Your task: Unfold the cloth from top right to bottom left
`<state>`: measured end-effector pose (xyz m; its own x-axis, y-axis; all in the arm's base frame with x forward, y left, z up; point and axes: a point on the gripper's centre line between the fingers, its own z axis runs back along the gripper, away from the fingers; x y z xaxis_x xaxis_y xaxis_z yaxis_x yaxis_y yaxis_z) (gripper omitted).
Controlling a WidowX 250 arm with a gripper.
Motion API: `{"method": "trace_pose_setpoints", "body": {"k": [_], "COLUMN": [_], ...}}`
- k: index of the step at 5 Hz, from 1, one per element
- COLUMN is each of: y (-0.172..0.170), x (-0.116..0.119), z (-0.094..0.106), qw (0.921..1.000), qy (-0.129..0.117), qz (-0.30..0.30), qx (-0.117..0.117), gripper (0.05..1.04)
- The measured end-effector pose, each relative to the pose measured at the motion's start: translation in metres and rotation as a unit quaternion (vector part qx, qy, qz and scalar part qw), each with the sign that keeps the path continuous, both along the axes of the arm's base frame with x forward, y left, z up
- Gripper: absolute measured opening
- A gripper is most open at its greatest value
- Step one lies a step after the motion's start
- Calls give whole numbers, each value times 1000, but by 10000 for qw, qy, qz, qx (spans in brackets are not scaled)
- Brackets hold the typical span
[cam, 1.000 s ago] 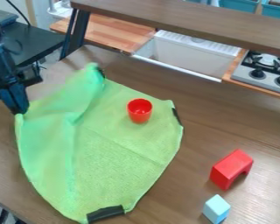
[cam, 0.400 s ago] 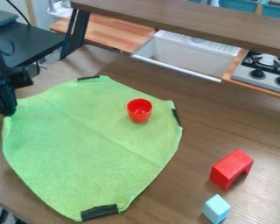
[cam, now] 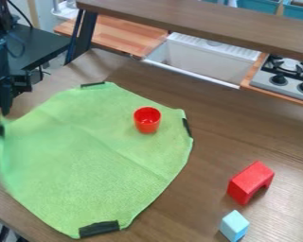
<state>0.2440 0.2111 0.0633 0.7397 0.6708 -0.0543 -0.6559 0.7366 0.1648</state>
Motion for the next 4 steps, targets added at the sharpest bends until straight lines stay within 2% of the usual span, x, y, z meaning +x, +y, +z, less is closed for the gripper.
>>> {"method": "trace_pose_setpoints", "body": {"k": [1,2,3,4], "y": [2,-3,-33,-81], "x": [-1,0,11,18], "z": [0,5,18,43], "qw": [9997,9994,9917,9690], "qy": [106,-82,-501,-761], "qz": [-178,-274,-1143,-2343], "qx": [101,216,295,206], "gripper": [760,991,1001,1000]}}
